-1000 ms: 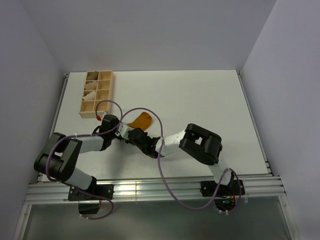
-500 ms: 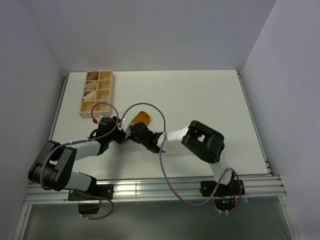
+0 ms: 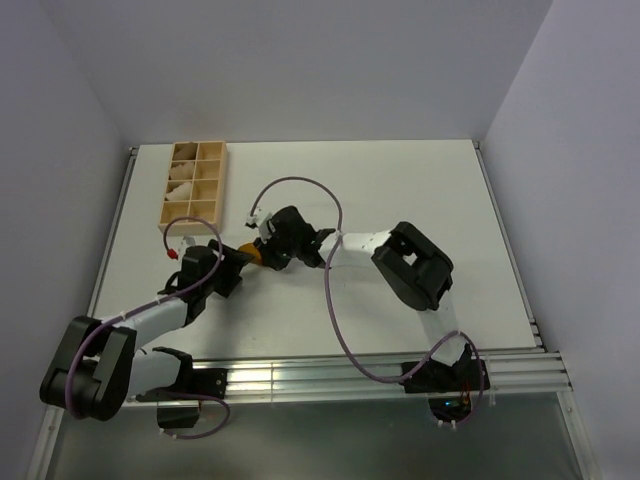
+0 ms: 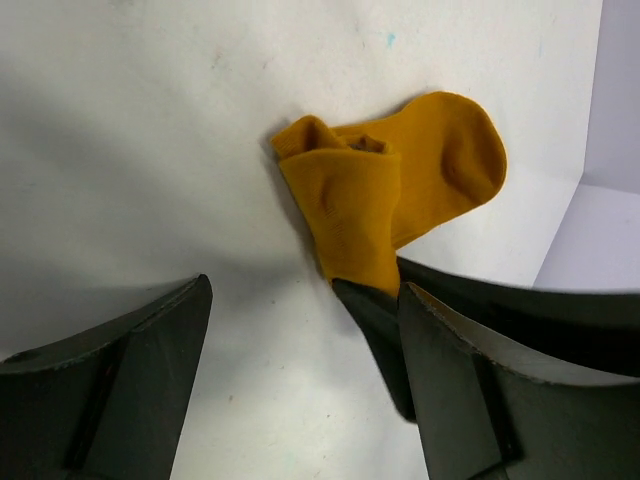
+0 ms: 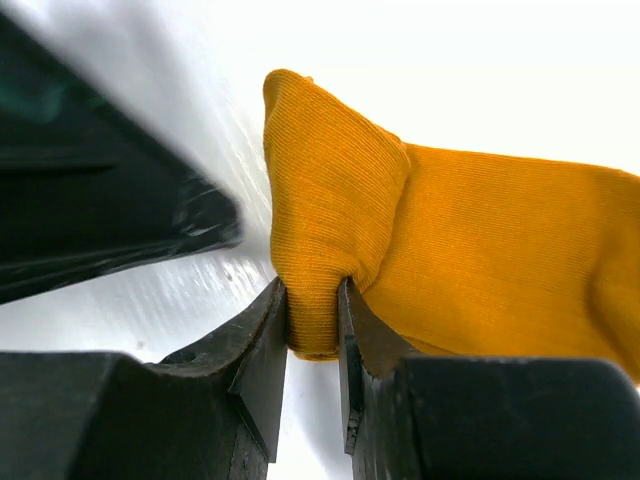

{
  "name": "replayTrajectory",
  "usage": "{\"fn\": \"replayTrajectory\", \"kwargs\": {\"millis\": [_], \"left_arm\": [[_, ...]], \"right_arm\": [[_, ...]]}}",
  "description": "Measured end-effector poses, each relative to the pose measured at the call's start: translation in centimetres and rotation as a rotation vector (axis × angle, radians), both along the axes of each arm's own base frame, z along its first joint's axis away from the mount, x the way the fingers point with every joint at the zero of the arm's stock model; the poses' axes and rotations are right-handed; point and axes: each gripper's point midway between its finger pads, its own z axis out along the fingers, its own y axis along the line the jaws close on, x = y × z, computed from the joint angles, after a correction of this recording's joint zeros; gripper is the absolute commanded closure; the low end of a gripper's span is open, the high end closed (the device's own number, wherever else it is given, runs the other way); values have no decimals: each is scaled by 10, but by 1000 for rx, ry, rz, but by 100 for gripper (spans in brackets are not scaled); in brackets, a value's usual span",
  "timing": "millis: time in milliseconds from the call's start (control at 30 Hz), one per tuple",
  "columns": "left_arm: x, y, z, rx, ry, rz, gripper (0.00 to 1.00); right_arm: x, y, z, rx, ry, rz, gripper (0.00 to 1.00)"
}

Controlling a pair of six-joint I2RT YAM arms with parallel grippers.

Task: Roll the socks
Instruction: Roll the sock at the center of the board.

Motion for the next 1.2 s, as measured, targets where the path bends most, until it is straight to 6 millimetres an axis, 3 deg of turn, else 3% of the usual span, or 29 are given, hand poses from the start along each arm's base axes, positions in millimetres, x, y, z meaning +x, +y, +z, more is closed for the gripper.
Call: {"fn": "replayTrajectory", "kwargs": {"millis": [333, 633, 1200], "left_arm": [[-7, 6, -1, 16, -36, -1, 23], [6, 1, -3, 11, -68, -19, 29], [26, -12, -7, -20, -102, -48, 36]], "right_arm": [[5, 2, 1, 129, 342, 56, 100], [-5, -9, 0, 225, 597, 68, 100], [-16, -13, 0, 278, 805, 41, 100]]}}
